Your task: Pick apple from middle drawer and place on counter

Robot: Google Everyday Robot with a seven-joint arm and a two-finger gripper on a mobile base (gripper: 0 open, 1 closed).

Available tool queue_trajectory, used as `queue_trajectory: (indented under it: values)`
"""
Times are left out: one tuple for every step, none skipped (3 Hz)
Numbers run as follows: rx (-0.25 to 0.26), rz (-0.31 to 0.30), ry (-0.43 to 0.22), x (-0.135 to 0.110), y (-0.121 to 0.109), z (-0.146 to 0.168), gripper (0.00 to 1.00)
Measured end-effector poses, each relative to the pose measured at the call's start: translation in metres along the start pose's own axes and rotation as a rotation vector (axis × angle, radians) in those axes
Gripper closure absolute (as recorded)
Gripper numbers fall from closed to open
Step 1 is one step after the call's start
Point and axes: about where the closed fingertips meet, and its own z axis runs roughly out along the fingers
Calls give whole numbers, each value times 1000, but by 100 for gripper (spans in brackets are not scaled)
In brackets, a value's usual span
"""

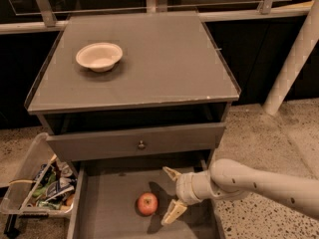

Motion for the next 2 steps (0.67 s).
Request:
queue_trajectory:
  values:
    - [-34,35,-25,21,-1,25,0]
    - [-42,65,-31,39,-10,43,0]
